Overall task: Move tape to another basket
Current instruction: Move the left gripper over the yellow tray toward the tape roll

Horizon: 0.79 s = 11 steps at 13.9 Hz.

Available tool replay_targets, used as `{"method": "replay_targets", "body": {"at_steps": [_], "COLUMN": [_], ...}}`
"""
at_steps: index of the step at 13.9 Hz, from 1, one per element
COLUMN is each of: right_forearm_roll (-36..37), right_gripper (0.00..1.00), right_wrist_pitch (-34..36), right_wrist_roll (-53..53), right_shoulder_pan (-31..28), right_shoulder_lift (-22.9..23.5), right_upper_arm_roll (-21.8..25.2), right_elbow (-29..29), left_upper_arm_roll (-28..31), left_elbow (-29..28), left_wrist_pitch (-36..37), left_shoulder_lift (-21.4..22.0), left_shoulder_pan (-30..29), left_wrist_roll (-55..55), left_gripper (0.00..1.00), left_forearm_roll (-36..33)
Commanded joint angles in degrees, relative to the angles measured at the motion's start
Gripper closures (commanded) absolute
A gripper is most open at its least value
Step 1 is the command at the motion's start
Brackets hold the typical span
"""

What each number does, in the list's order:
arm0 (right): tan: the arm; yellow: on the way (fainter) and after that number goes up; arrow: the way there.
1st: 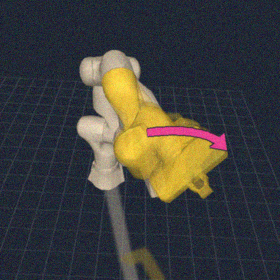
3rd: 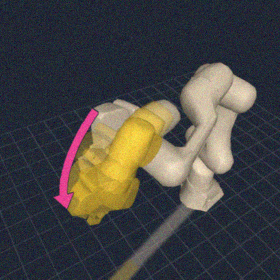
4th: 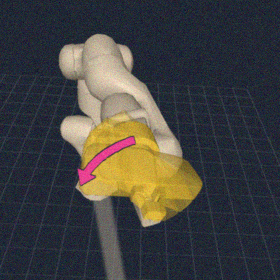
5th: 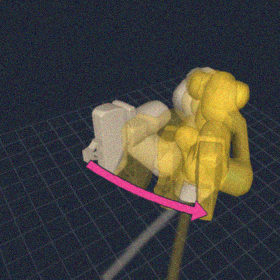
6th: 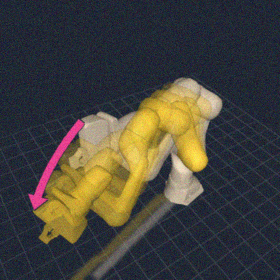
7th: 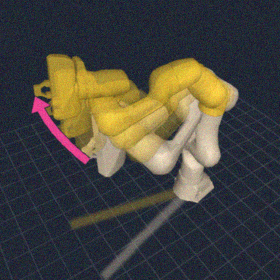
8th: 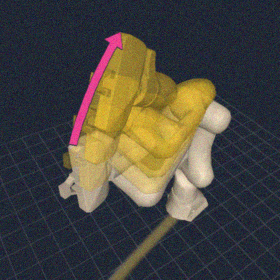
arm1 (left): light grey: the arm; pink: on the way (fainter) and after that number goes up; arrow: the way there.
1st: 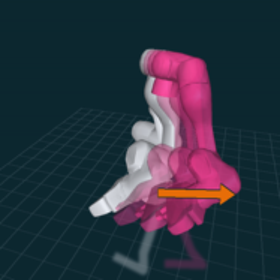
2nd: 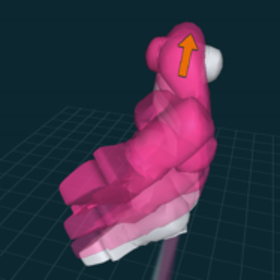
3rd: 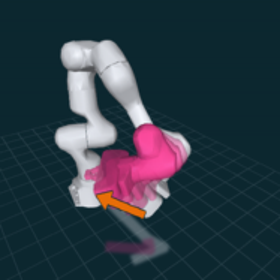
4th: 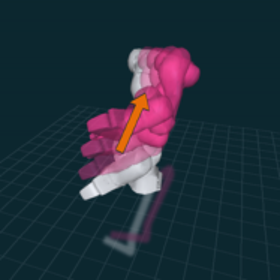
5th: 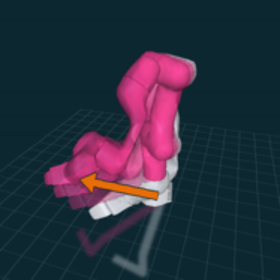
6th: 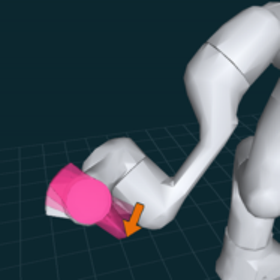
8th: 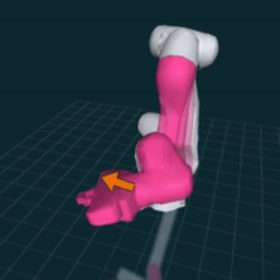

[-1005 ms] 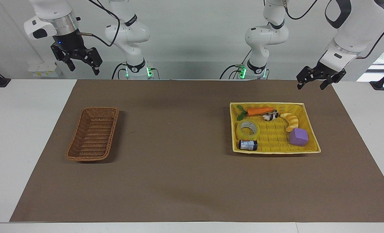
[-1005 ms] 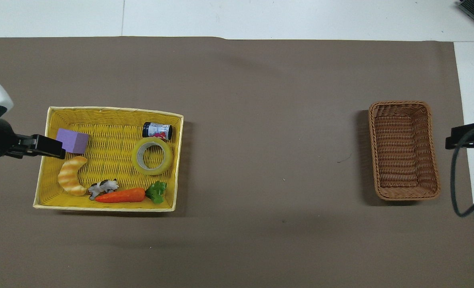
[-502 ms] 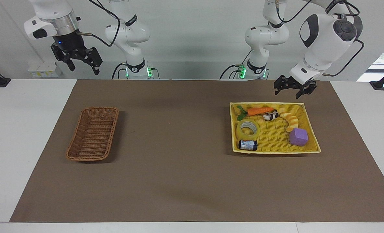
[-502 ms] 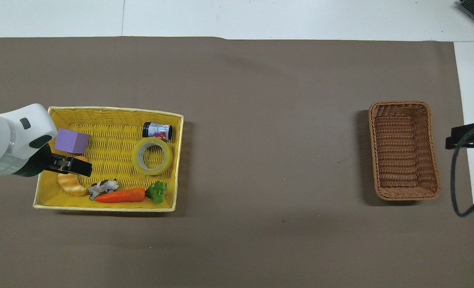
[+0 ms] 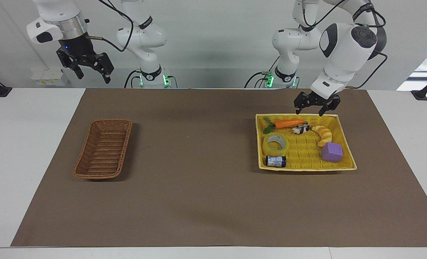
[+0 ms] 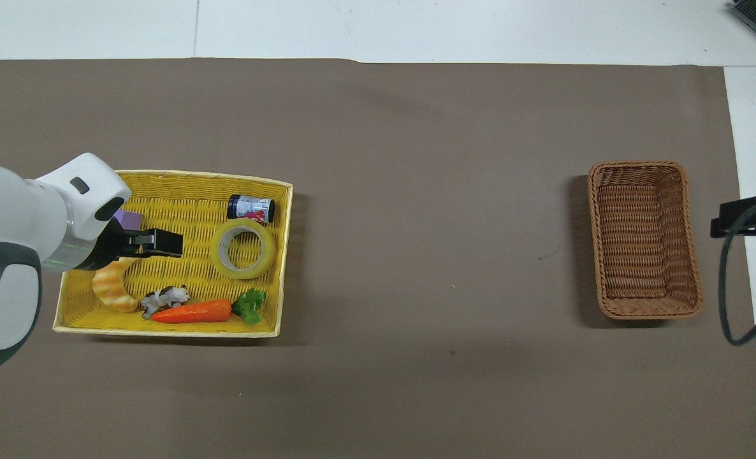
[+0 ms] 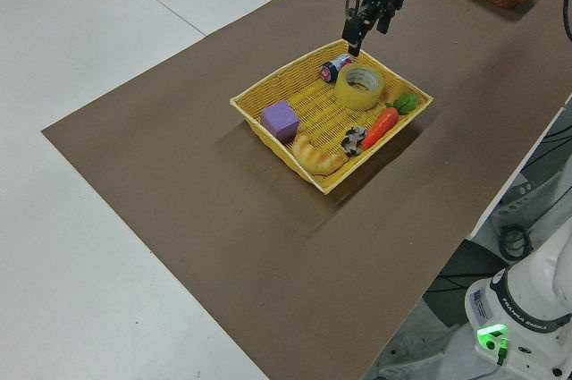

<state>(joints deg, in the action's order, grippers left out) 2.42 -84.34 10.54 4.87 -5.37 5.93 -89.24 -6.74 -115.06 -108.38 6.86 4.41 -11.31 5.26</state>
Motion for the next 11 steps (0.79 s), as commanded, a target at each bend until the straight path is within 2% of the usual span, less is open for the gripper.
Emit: {"method": "replay_targets", "body": {"at_steps": [1, 6, 8, 9, 11], "right_forearm_roll": [-1.6, -1.6, -1.6, -1.6, -1.6], "right_gripper": [0.0, 0.0, 0.0, 0.0, 0.0], "right_wrist_pitch": [0.2, 0.2, 0.2, 0.2, 0.2], "right_wrist_roll": [-1.7, -1.7, -1.7, -1.7, -1.7], "right_shoulder_pan": [-0.6, -0.6, -0.6, -0.6, -0.6], "right_shoulder_lift": [-1.0, -1.0, -1.0, -1.0, -1.0], "right_upper_arm_roll": [0.0, 0.0, 0.0, 0.0, 0.0], "right_elbow": [-0.8, -0.8, -0.8, -0.8, -0.8], "left_upper_arm_roll": [0.9, 0.8, 0.8, 0.7, 0.6], "left_elbow": [-1.1, -2.1, -2.1, -2.2, -4.5], "left_wrist_pitch": [-1.9, -6.2, -7.3, -10.3, -15.4], "left_shoulder_lift": [0.5, -4.2, -8.0, -9.9, -10.8], "left_shoulder_pan": [1.5, 4.1, 6.6, 7.2, 7.2], "left_wrist_roll": [-7.6, -14.7, -18.7, -22.0, -22.8], "left_gripper": [0.0, 0.0, 0.0, 0.0, 0.0], "left_forearm_roll": [-0.1, -4.7, -10.5, -11.8, -11.8]}}
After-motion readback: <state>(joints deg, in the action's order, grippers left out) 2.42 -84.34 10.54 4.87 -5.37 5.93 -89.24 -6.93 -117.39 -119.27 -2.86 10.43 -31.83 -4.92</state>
